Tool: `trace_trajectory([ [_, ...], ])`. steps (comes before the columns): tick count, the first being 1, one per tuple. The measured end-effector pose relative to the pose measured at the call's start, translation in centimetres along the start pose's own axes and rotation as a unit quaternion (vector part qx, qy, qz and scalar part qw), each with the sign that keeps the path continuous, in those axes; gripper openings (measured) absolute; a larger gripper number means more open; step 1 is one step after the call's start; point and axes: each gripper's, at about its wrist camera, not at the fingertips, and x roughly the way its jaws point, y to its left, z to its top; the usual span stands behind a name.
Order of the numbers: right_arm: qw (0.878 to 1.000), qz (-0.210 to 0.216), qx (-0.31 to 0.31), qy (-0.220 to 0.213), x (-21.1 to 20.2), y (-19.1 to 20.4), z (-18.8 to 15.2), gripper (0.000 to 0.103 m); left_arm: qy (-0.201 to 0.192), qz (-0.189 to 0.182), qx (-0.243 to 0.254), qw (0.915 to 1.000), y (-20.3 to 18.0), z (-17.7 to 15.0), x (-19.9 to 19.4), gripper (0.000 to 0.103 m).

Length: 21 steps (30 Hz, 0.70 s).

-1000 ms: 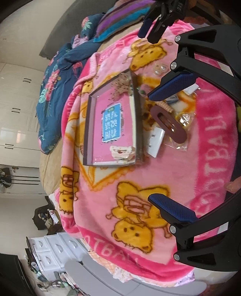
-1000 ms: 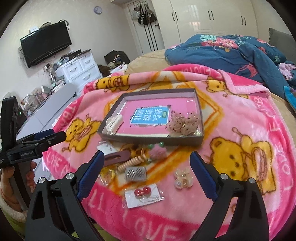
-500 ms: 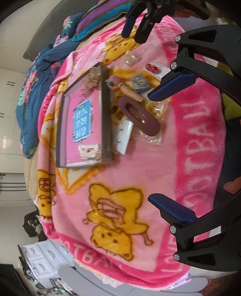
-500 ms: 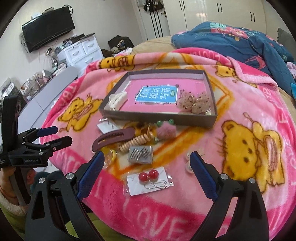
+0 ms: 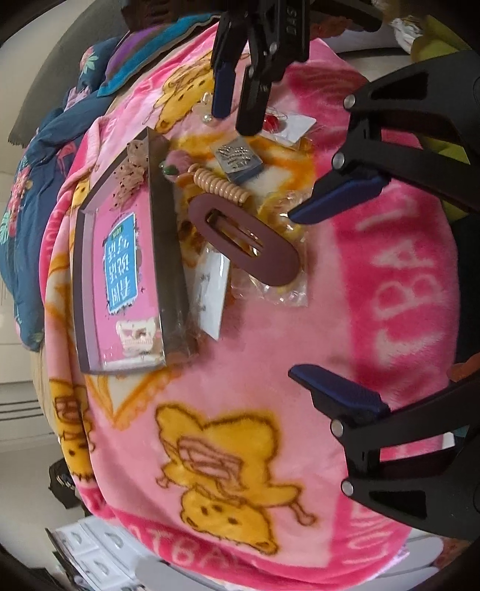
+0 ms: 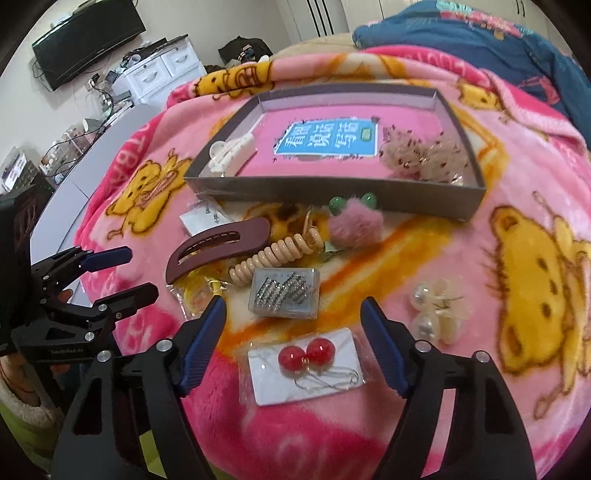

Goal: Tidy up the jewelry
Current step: 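Grasp the maroon oval clip with left tool while right tool grasps bobby pin card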

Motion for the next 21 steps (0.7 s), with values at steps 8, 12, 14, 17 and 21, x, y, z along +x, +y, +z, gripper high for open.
trace_trajectory([
  [8, 1.000, 0.013, 0.007, 0.020, 2.3, -0.2, 0.4, 0.056, 0.008, -0.029, 0.025, 0.9992, -1.0, 1.5, 1.3, 0.053],
  [12, 1.000, 0.015, -0.006, 0.020, 2.5, -0.2, 0.3, 0.045, 0.013, -0.039, 0.032, 0.9986, -1.5, 2.1, 2.1, 0.047],
  [14, 1.000, 0.009, -0.009, 0.017, 2.1, -0.4, 0.3, 0.045, 0.017, -0.045, 0.033, 0.9983, -1.8, 2.5, 2.6, 0.041],
  [17, 1.000, 0.002, 0.001, 0.009, 1.3, -1.3, 0.4, 0.045, 0.019, -0.048, 0.039, 0.9979, -2.3, 2.9, 3.0, 0.037],
  [21, 1.000, -0.005, 0.015, -0.003, -0.1, -2.5, 0.7, 0.045, 0.017, -0.055, 0.047, 0.9973, -3.0, 3.4, 3.1, 0.031],
])
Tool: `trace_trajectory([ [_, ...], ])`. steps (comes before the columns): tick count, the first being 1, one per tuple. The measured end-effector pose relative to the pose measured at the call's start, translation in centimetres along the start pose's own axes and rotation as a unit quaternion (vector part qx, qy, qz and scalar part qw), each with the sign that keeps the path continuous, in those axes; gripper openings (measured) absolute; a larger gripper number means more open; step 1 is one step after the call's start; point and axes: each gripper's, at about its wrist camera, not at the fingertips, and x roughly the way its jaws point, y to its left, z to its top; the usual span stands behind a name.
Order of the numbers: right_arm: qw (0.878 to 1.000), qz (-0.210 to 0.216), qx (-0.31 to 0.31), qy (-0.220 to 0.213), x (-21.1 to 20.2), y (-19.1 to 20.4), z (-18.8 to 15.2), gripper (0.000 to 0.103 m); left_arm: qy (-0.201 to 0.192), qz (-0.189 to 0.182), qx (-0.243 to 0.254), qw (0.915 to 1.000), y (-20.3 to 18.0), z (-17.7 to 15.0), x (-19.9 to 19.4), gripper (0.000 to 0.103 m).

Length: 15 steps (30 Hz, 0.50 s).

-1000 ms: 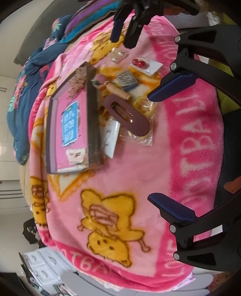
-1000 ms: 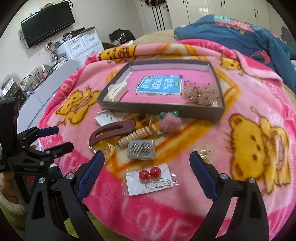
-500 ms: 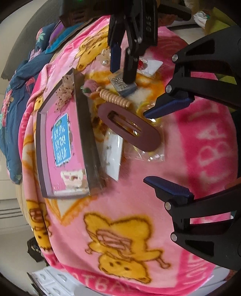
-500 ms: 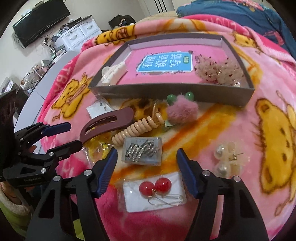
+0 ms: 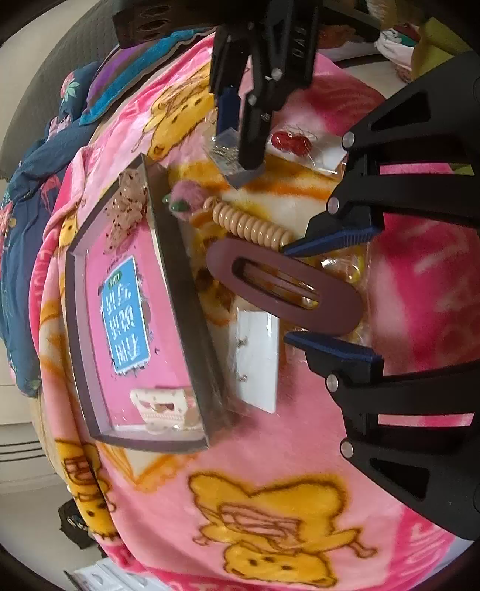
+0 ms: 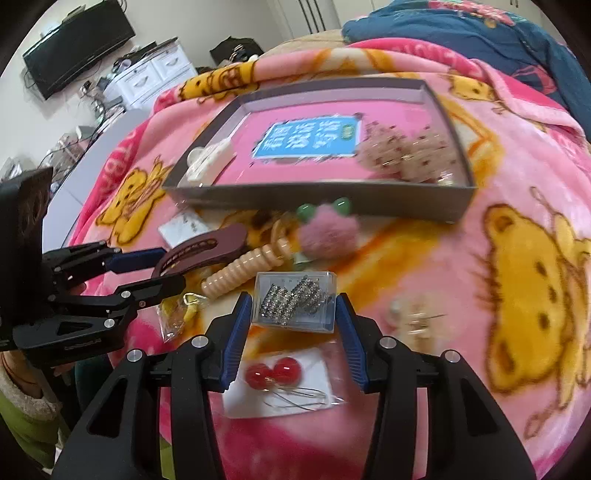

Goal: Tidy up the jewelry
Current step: 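Grasp the maroon oval clip with left tool while right tool grasps bobby pin card, then carry the maroon clip into the box with left tool while right places pin card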

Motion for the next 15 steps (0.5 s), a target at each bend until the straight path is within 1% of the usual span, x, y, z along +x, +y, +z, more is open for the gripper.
trace_trajectory([
  [4, 1.000, -0.001, 0.014, -0.010, -1.3, -0.8, 0.3, 0.045, -0.006, -0.005, 0.004, 1.0000, -0.5, 0.0, -0.5, 0.025],
  [9, 1.000, 0.002, 0.016, -0.020, -2.4, -0.7, 0.6, 0.045, -0.017, -0.011, 0.001, 0.9998, -0.7, -0.5, -2.0, 0.024],
  [13, 0.999, 0.009, 0.012, -0.029, -3.4, -0.2, 1.0, 0.045, -0.027, -0.019, -0.023, 0.9992, 0.1, -1.2, -3.7, 0.023],
  [15, 0.999, 0.010, 0.009, -0.032, -3.7, 0.0, 1.2, 0.045, -0.033, -0.014, -0.034, 0.9988, 0.6, -1.3, -4.5, 0.022],
])
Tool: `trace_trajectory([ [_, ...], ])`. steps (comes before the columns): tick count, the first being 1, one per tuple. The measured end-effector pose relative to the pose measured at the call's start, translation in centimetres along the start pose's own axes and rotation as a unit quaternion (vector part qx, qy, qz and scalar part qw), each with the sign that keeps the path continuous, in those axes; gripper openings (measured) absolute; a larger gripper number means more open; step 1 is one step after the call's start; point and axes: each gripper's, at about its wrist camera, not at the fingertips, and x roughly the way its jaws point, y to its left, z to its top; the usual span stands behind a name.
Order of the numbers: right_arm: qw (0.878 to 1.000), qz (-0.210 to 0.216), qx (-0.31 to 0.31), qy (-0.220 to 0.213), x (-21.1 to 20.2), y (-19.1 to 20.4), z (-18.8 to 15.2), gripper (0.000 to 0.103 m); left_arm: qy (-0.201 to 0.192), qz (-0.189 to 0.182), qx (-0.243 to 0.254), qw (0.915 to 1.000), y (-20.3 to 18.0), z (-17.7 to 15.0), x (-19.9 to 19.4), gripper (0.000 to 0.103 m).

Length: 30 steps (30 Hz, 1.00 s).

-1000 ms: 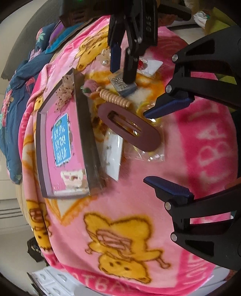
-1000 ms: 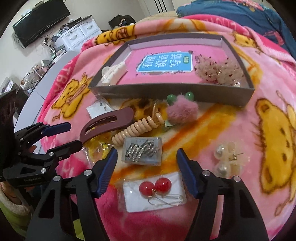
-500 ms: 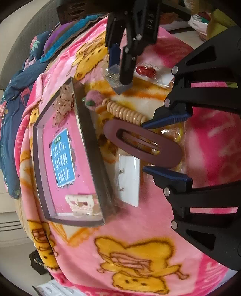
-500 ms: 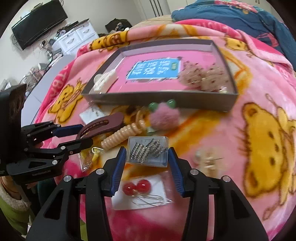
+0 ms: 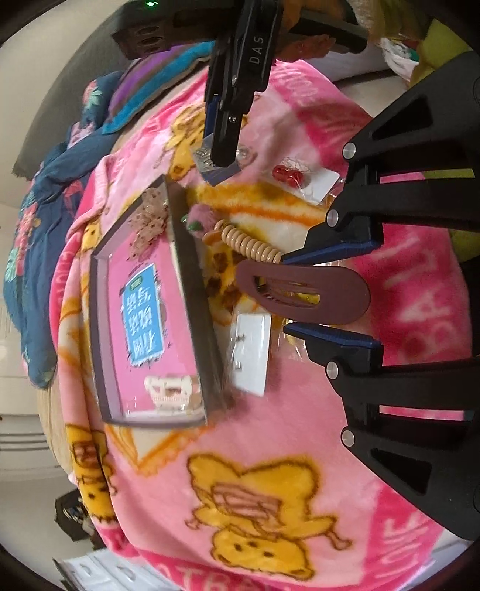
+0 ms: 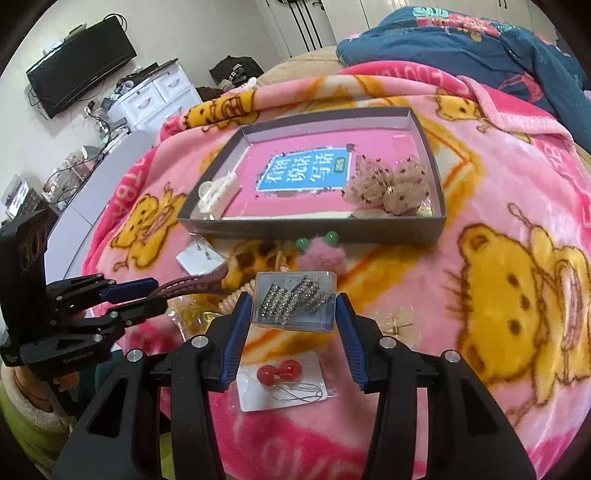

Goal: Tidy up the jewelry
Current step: 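Carry the maroon clip into the box with left tool while right places pin card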

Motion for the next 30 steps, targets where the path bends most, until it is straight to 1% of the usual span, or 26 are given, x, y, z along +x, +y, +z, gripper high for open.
trace_trajectory([
  [9, 1.000, 0.009, -0.001, -0.009, -0.3, 0.7, 1.1, 0.045, -0.015, 0.008, -0.028, 0.9995, 1.6, 1.3, -2.0, 0.017],
  [10, 1.000, 0.010, 0.000, -0.011, -0.4, 0.7, 1.2, 0.045, -0.016, 0.006, -0.029, 0.9995, 1.7, 1.6, -2.2, 0.008],
  [11, 1.000, 0.011, 0.000, -0.011, -0.4, 0.7, 1.2, 0.045, -0.018, 0.003, -0.028, 0.9994, 1.7, 1.9, -2.4, 0.002],
  [13, 1.000, 0.010, 0.001, -0.012, -0.4, 0.7, 1.4, 0.045, -0.022, 0.000, -0.030, 0.9993, 1.7, 2.5, -2.8, 0.002],
  [15, 1.000, 0.013, 0.003, -0.014, -0.4, 0.6, 1.7, 0.045, -0.016, 0.008, -0.026, 0.9995, 1.7, 3.2, -2.5, 0.002],
  [19, 1.000, 0.017, 0.005, -0.023, -0.6, 0.5, 2.4, 0.045, -0.010, 0.004, -0.043, 0.9990, 2.4, 4.0, -1.6, 0.002],
  [21, 0.999, 0.018, 0.005, -0.028, -0.9, 0.4, 2.7, 0.045, -0.016, 0.001, -0.045, 0.9989, 2.5, 4.8, -1.8, 0.002],
  [30, 0.998, 0.013, 0.005, -0.056, -1.3, -0.5, 5.4, 0.045, -0.047, 0.012, -0.043, 0.9979, 2.7, 9.4, -2.5, 0.002],
])
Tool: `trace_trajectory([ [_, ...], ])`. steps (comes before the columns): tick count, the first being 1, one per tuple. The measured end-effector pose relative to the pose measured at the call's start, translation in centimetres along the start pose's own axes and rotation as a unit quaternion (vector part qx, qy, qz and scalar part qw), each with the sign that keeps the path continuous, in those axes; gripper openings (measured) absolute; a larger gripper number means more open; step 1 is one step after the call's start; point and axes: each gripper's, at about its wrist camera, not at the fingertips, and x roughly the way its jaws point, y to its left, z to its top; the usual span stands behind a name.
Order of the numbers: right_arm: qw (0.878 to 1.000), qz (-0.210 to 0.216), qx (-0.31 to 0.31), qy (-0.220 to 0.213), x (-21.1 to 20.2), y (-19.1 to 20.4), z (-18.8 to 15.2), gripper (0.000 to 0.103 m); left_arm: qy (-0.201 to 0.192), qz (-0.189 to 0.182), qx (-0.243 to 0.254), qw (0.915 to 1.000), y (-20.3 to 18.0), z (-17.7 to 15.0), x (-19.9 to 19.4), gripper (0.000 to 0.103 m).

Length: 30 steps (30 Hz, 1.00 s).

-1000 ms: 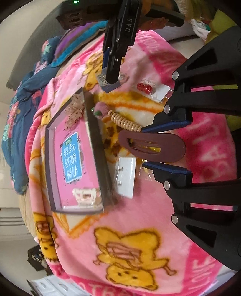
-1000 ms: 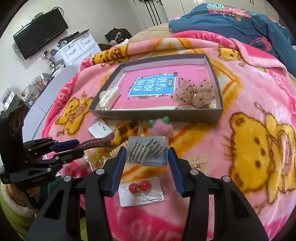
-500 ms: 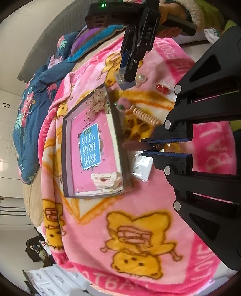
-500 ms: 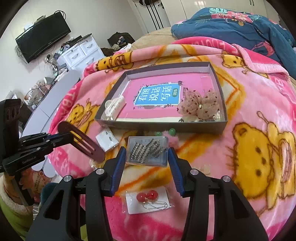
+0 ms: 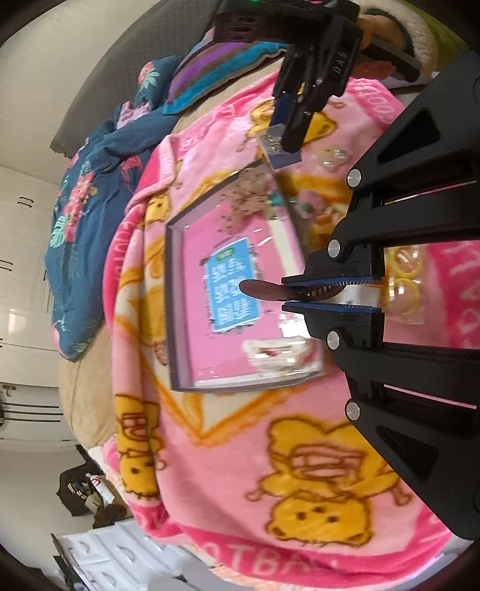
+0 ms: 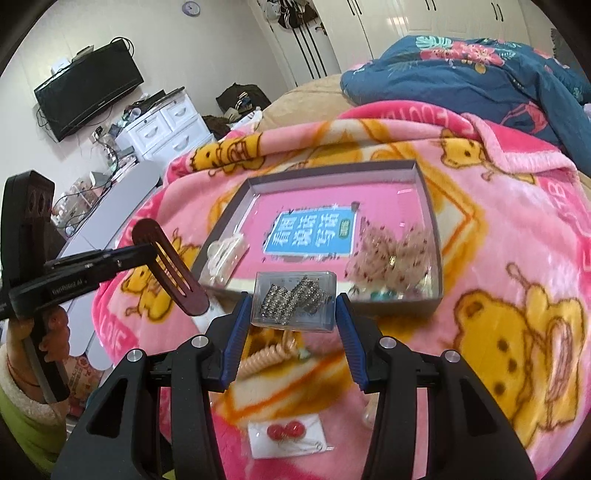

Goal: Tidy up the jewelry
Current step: 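Carry the maroon clip into the box with left tool while right places pin card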

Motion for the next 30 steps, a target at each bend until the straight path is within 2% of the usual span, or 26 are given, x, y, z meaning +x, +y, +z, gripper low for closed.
trace_trajectory([
  [12, 1.000, -0.022, 0.009, -0.011, 1.4, -2.3, 3.0, 0.045, -0.013, -0.018, -0.037, 0.9991, 0.7, 3.8, 2.3, 0.002],
  [21, 0.999, -0.047, 0.015, -0.017, 2.5, -4.2, 5.3, 0.045, -0.008, -0.037, -0.052, 0.9980, 0.2, 4.8, 4.6, 0.002],
  [30, 0.997, -0.070, 0.027, 0.006, 5.5, -6.3, 7.2, 0.045, 0.008, -0.059, -0.053, 0.9968, -1.0, 5.0, 7.4, 0.002],
])
